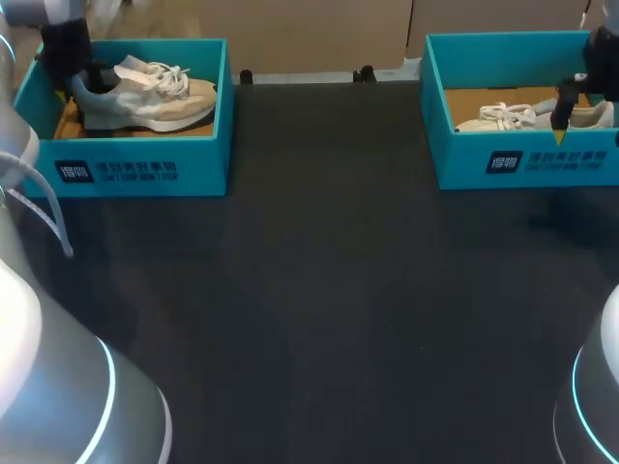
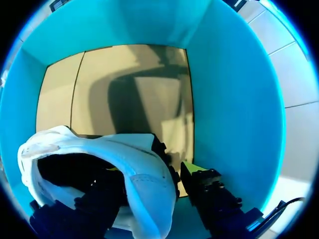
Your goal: Take the shoe out of the shoebox, open the shoe tongue, remove and reinsert the insole, then place the shoe into the shoebox
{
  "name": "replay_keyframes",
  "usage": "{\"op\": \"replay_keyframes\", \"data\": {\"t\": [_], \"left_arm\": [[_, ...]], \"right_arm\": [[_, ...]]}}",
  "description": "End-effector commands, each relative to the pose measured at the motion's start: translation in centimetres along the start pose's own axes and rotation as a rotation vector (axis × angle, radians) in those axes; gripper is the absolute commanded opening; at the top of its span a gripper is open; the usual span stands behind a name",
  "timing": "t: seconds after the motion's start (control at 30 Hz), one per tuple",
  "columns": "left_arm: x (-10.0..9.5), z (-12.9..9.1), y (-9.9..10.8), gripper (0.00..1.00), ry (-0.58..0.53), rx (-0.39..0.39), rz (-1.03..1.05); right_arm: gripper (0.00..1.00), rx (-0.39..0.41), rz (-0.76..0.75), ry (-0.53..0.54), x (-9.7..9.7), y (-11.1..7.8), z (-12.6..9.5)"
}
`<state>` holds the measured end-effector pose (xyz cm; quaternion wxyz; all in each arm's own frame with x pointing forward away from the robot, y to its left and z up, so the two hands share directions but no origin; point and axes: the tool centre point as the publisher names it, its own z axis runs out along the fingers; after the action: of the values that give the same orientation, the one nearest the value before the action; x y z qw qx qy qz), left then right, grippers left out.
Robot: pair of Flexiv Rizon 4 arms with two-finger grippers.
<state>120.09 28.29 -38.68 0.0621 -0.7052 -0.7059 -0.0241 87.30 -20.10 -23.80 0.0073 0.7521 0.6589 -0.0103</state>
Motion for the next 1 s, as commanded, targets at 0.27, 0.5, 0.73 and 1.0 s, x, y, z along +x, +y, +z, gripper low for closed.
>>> {"op": "replay_keyframes", "data": {"t": [0.27,0.5,0.73,1.0], "left_arm": [[0.5,1.2,2.2,0.00,-0.002,0.103,-0.011],[0.9,-0.4,1.7,0.00,-0.027,0.096,-0.004],[1.8,-4.2,1.4,0.00,-0.043,0.055,-0.008],[3.0,-9.7,0.3,0.00,-0.023,0.005,-0.021]], "right_arm": [[1.00,-0.002,0.000,0.001,0.0,-0.1,0.0],[1.00,-0.002,0.000,0.001,0.0,-0.1,0.0],[1.00,-0.002,0.000,0.001,0.0,-0.1,0.0],[1.00,-0.002,0.000,0.001,0.0,-0.1,0.0]]}}
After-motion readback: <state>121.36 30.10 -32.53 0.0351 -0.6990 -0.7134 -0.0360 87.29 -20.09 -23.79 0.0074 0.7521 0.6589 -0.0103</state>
